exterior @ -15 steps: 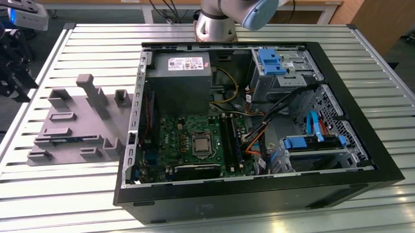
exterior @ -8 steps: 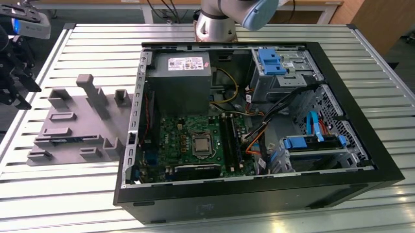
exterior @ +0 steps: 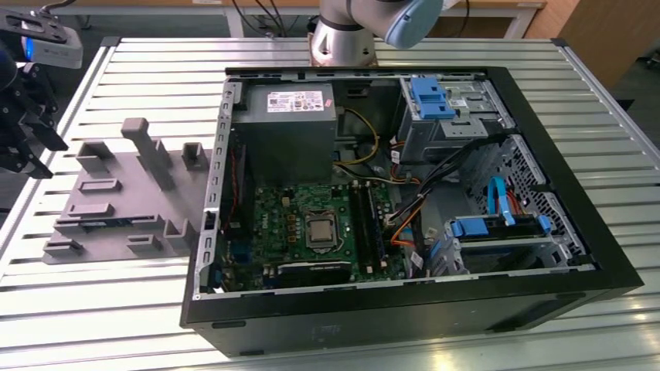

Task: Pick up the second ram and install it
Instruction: 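Pick up the second ram and move it above second insertion slot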

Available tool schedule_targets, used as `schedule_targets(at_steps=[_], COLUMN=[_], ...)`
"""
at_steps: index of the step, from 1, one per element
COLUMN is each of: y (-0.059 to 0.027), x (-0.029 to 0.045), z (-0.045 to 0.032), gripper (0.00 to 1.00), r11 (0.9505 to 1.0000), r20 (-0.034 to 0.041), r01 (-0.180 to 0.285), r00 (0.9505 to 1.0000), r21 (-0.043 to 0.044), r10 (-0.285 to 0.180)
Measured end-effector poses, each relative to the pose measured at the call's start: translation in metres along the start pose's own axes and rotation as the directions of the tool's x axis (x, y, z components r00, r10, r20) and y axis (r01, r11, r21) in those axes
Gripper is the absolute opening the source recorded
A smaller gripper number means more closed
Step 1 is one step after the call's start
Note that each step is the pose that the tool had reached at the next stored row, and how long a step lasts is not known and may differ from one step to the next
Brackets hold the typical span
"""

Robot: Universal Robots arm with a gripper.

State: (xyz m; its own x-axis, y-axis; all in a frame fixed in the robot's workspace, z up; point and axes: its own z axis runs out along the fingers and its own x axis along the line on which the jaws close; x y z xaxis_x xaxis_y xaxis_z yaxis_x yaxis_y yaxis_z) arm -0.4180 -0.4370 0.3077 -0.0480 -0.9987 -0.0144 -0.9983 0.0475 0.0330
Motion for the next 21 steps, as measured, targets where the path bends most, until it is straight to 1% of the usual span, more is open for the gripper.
schedule_targets(at_steps=[7, 11, 21], y=[0.0, -0.0001, -0.0007], x=[0.0, 0.0001, 0.0008], z=[0.0004, 0.0028, 0.0197], gripper=[0.51, 0.51, 0.51], r11=[1.0, 1.0, 1.0], r20=[0.0001, 0.0001, 0.0002], r01=[0.0, 0.0, 0.0], r00=[1.0, 1.0, 1.0], r21=[0.0002, 0.0008, 0.003], r10=[0.0, 0.0, 0.0])
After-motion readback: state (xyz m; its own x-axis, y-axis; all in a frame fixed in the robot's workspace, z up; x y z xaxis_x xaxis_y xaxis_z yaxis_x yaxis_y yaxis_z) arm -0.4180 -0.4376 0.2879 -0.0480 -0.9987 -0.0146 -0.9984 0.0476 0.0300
